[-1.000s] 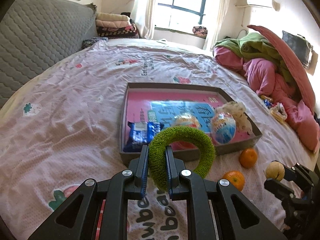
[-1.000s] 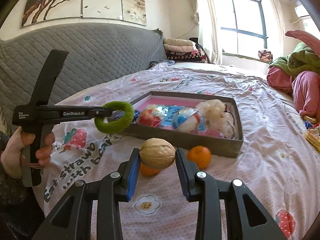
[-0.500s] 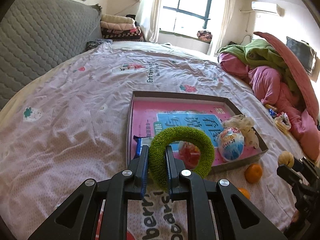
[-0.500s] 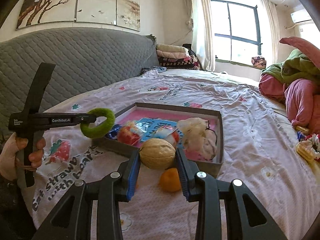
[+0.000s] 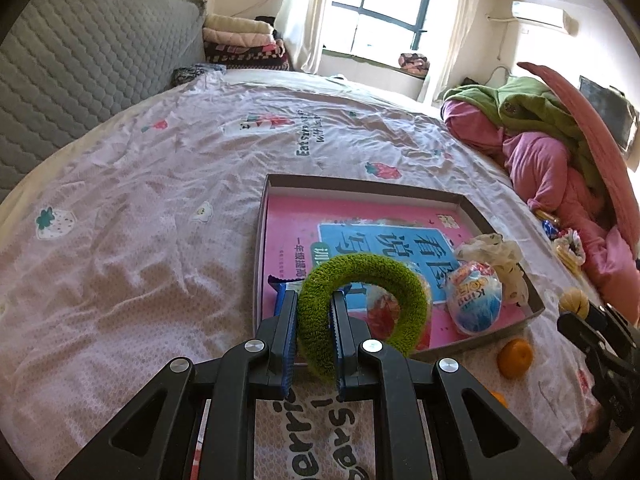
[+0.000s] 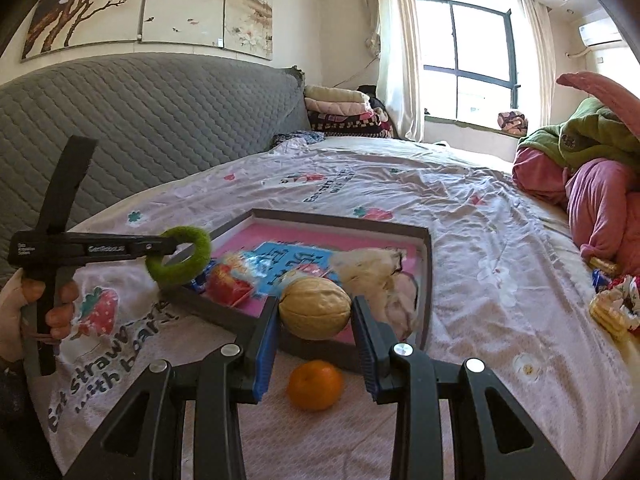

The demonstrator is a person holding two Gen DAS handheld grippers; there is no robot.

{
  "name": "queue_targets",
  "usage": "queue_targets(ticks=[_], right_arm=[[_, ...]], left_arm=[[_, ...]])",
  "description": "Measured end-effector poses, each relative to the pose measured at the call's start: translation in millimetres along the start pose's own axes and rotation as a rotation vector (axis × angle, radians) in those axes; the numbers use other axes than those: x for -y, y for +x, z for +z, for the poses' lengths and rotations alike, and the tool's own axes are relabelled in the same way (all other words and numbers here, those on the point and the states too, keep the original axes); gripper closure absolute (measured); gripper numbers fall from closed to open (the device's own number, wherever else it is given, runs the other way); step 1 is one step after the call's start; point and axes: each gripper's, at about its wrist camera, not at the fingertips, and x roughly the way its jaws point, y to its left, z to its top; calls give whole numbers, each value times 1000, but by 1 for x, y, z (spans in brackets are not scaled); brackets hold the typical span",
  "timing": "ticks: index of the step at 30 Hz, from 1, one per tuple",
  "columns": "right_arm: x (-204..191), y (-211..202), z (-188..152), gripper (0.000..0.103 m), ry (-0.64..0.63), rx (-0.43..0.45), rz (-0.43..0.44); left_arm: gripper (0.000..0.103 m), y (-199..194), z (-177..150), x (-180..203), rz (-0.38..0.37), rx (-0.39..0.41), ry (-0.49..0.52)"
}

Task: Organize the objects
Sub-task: 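Carry the green ring with the left tool while the right tool carries the walnut toward the tray, then lower the green ring into the tray with the left tool while the right tool lowers the walnut in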

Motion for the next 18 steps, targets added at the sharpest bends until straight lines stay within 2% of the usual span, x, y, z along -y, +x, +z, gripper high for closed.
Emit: queue_targets(ticks=[8, 18], right_arm=[[11, 20, 7, 67, -14, -6, -33], [17, 30, 8, 67, -7, -24, -14]], left_arm=[[88, 14, 12, 0, 8, 6, 4], [88, 33, 28, 0, 17, 4, 8]])
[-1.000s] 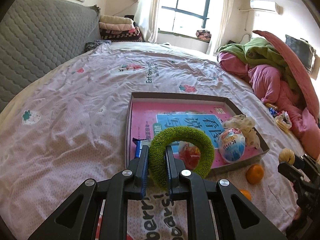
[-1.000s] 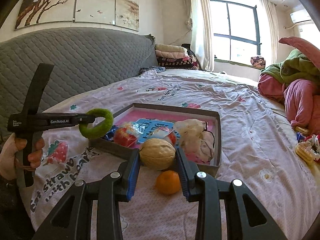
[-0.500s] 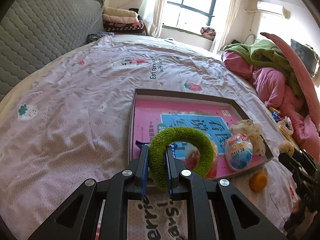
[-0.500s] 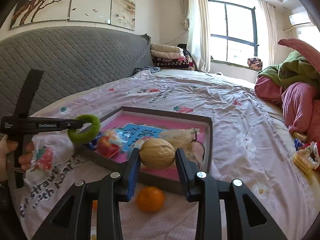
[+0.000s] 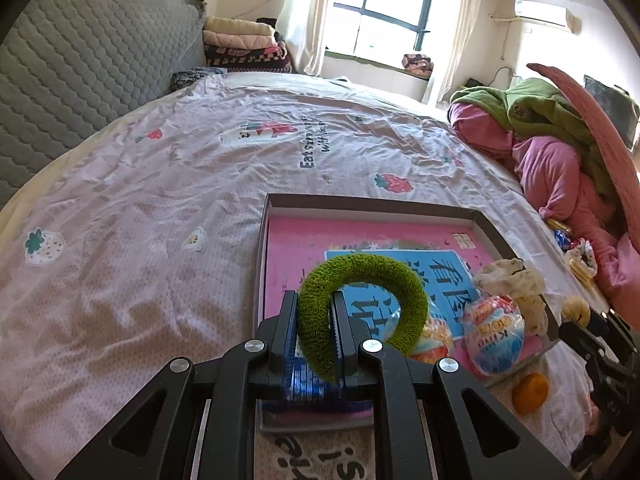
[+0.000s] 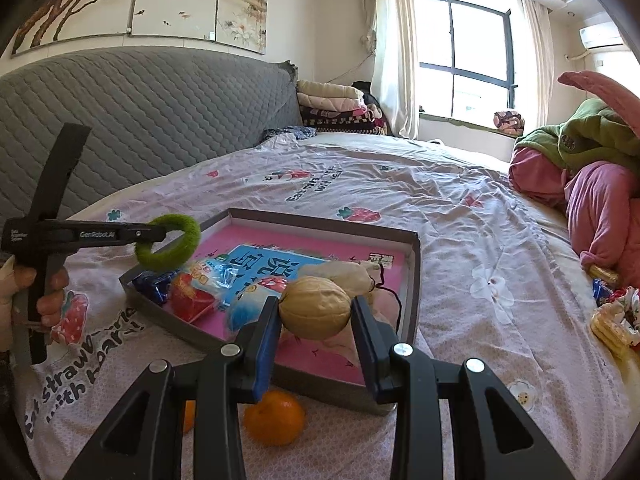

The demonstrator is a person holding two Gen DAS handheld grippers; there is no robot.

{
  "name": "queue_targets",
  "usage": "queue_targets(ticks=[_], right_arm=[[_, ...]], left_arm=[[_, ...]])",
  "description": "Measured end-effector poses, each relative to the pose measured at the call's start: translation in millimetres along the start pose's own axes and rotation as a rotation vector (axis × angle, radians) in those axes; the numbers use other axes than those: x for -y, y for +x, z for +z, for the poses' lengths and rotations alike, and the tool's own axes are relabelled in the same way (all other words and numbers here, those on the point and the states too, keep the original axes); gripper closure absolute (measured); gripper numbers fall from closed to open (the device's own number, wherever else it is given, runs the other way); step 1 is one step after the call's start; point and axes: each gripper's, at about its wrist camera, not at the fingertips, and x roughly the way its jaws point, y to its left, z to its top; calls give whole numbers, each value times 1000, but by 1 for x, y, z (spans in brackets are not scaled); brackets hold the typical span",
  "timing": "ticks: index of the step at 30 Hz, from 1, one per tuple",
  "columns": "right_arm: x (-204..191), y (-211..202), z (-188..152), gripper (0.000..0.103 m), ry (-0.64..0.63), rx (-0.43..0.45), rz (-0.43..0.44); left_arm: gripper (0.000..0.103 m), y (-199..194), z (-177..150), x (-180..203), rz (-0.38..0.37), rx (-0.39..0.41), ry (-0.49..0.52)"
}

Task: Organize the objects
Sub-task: 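Lower the green ring into the tray with the left tool while the right tool lowers the walnut in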

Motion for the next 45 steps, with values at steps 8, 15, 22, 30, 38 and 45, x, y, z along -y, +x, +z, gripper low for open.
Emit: queue_targets(ticks=[8, 15, 22, 30, 38, 45], right_arm=[[4, 18, -5, 67, 12, -63, 18], [10, 34, -6, 67, 27, -113, 29], [8, 43, -7, 67, 8, -137, 36], [11, 50, -9, 67, 20, -174, 33], [18, 57, -7, 67, 24, -217, 31], [22, 64, -6, 67, 21, -245, 33]], left_arm=[[88, 17, 6, -1, -12, -26, -12], [88, 32, 4, -2, -3, -62, -9], [87, 37, 2, -2, 5, -79, -7], [87, 35, 2, -2, 63, -96, 11], [86, 38, -2, -1, 87, -133, 24], [85, 36, -2, 3, 85, -135, 40]])
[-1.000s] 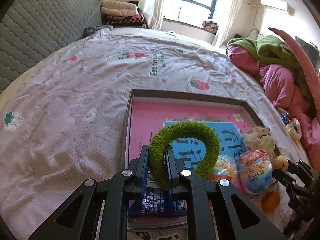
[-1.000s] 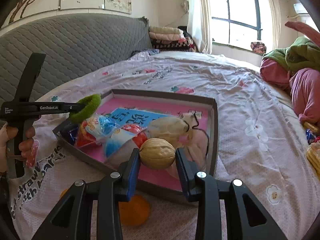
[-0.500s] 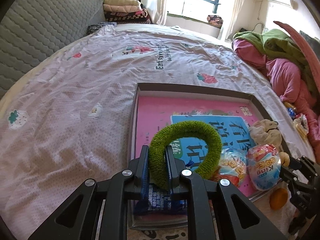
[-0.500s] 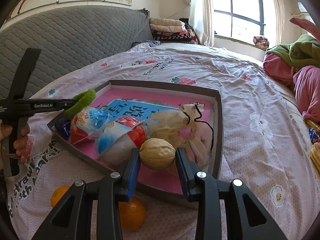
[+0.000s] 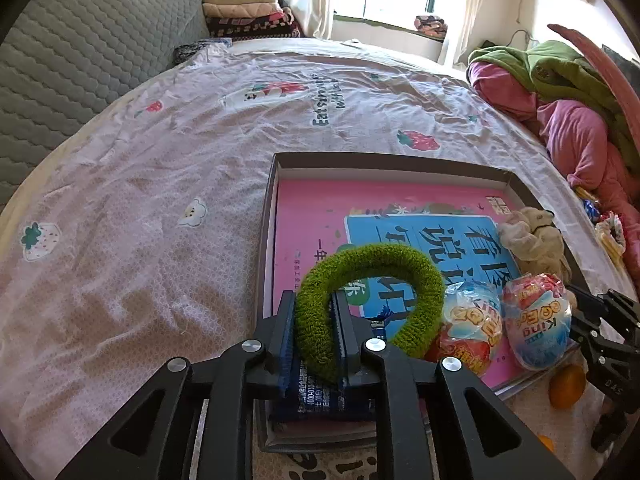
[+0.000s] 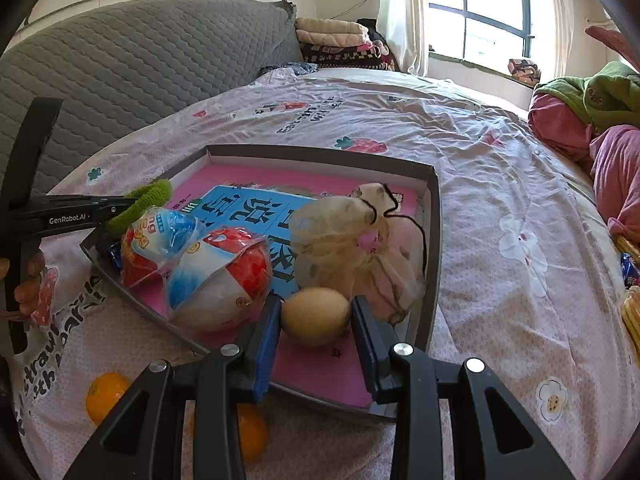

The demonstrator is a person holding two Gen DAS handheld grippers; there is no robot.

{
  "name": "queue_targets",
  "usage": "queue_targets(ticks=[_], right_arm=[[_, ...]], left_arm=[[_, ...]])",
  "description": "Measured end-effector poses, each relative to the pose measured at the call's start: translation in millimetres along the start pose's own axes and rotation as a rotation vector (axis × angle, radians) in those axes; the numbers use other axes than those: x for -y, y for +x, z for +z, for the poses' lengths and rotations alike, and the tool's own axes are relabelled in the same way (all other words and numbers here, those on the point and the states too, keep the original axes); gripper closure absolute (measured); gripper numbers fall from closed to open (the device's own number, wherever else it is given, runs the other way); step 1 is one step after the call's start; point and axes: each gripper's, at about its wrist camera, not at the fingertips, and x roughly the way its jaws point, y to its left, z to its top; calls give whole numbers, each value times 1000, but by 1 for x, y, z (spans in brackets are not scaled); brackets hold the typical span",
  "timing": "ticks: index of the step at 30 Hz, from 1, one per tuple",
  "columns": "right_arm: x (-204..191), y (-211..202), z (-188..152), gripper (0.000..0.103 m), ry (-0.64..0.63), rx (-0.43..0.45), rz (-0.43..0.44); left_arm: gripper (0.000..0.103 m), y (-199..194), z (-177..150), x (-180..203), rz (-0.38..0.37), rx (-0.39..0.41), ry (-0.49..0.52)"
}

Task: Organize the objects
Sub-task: 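Lower the green ring into the tray with the left tool while the right tool lowers the walnut in, then open both tools and withdraw them from the tray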

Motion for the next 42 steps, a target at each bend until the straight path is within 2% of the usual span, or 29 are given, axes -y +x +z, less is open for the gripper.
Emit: queue_targets(ticks=[15, 19, 32, 34, 42], right_arm=[[5, -8, -1, 67, 32, 18, 0], [9, -13, -1, 67, 57, 27, -7], [9, -17, -3, 66, 67, 42, -12], [9, -18, -2, 66, 68, 48, -15], [5, -27, -2, 59, 58, 82, -16]], left_arm=[[78, -5, -2, -2, -22, 0, -16], [63, -9, -1, -3, -39, 19, -26], [61, -14, 0, 1, -69, 28, -20], [54, -15, 1, 1, -69, 34, -22], [48, -27, 5, 1, -79, 54, -23]])
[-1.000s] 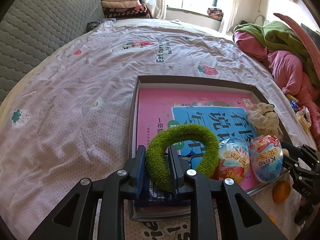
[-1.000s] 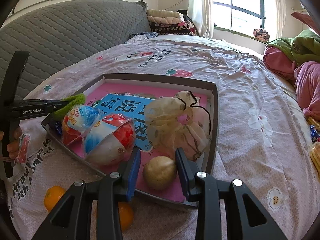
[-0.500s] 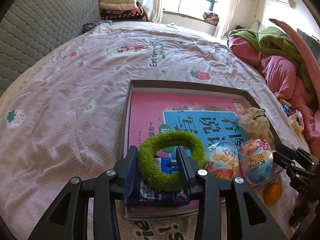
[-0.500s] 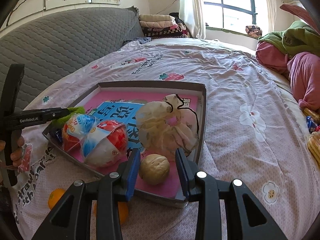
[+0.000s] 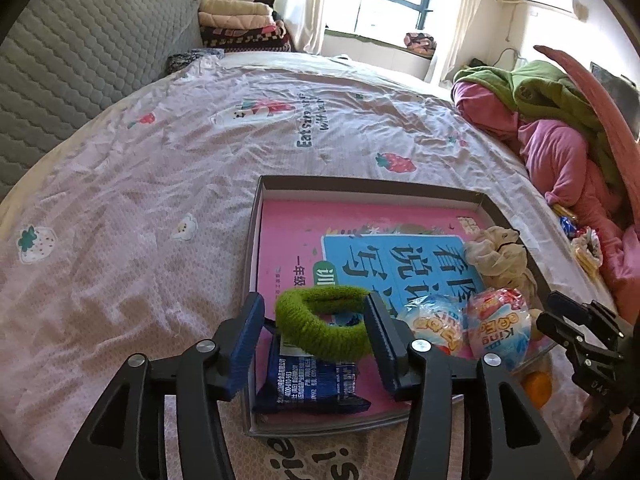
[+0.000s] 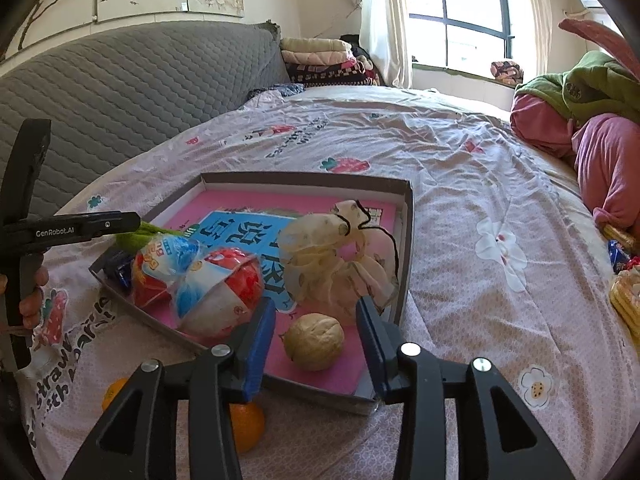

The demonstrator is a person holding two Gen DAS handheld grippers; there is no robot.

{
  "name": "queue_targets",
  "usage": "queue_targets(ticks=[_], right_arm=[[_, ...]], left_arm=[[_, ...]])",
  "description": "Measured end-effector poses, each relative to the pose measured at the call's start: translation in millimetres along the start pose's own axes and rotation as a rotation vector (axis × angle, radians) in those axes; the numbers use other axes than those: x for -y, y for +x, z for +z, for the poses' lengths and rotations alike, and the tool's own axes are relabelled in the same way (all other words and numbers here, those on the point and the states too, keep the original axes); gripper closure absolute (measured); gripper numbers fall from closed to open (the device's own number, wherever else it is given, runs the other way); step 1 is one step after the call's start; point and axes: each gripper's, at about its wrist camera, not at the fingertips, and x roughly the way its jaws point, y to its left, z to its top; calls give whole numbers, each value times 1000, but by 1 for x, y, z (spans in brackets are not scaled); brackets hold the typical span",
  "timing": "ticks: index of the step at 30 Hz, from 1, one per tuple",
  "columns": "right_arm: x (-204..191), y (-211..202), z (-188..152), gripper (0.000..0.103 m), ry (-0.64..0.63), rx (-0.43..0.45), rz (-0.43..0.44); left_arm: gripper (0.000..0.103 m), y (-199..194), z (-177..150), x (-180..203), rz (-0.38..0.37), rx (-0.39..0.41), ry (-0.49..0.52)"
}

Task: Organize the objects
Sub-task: 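Open both tools and withdraw them from the tray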

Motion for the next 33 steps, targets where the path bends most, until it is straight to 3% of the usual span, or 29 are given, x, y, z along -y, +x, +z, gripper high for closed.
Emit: queue_targets(ticks=[8, 14, 33], right_arm=[[-5, -9, 2, 54, -12, 33, 4], [-9, -16, 0, 53, -19, 42, 9], [-25, -47, -16, 53, -21, 77, 11]], left_arm=[[38, -24, 6, 4, -41, 52, 1], [37, -43, 5, 10, -25, 97, 31], [37, -73, -35, 52, -48, 105, 158]])
